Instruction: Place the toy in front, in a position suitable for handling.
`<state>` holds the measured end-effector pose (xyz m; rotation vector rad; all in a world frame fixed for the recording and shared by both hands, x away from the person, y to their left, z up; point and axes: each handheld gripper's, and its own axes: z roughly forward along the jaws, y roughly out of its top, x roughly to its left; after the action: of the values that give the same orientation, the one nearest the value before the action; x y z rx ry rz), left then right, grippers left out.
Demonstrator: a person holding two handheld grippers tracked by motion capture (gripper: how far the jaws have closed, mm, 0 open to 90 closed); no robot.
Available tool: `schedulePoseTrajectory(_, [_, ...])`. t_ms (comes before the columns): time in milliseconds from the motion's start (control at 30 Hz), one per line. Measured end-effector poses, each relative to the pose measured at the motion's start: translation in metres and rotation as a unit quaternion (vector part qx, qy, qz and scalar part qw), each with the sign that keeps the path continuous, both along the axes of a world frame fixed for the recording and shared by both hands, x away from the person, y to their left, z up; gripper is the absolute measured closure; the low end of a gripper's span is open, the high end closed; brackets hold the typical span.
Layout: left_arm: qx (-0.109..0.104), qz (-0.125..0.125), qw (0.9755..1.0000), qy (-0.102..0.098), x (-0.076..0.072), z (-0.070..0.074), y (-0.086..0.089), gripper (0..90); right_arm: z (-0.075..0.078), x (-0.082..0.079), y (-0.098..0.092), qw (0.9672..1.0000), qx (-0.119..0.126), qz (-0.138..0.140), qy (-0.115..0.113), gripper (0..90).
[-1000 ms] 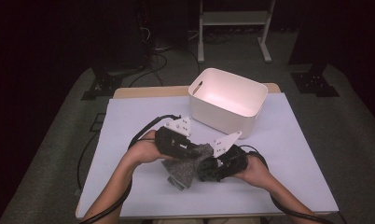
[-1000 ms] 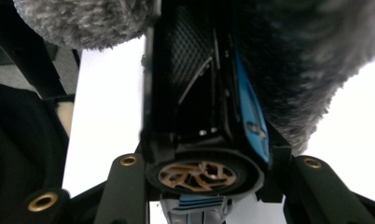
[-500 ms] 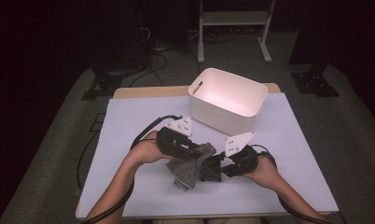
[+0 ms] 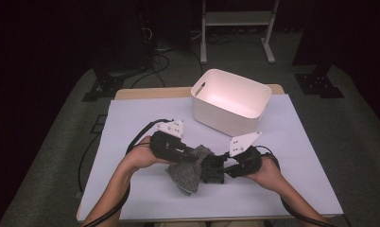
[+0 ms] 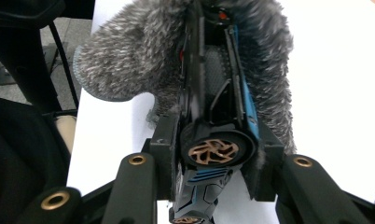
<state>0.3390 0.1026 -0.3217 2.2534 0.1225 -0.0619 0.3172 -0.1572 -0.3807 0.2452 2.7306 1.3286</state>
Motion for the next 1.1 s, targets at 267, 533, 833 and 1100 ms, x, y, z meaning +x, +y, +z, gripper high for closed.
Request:
schedulePoseTrajectory(267, [0.033, -0.046, 0.9979, -0.031, -0.005, 0.024, -0.044, 78.0, 0.0, -0.002, 0.005, 0.9999, -0.003, 0.002, -0.012, 60.2])
schedulePoseTrajectory(533, [0.036, -0.041, 0.998, -0.032, -0.005, 0.02, -0.043, 77.7, -0.002, -0.005, -0.002, 0.9999, 0.002, -0.002, -0.012, 60.3])
schedulePoseTrajectory(833, [0.006, -0.004, 1.0, 0.004, 0.004, -0.003, -0.007, 77.5, -0.002, -0.001, -0.003, 0.9999, 0.01, -0.011, 0.001, 60.3])
schedulePoseTrajectory(1100, [0.008, 0.003, 1.0, 0.003, 0.004, -0.004, 0.0, 77.5, 0.005, 0.005, 0.011, 0.9998, -0.016, -0.006, 0.007, 57.3])
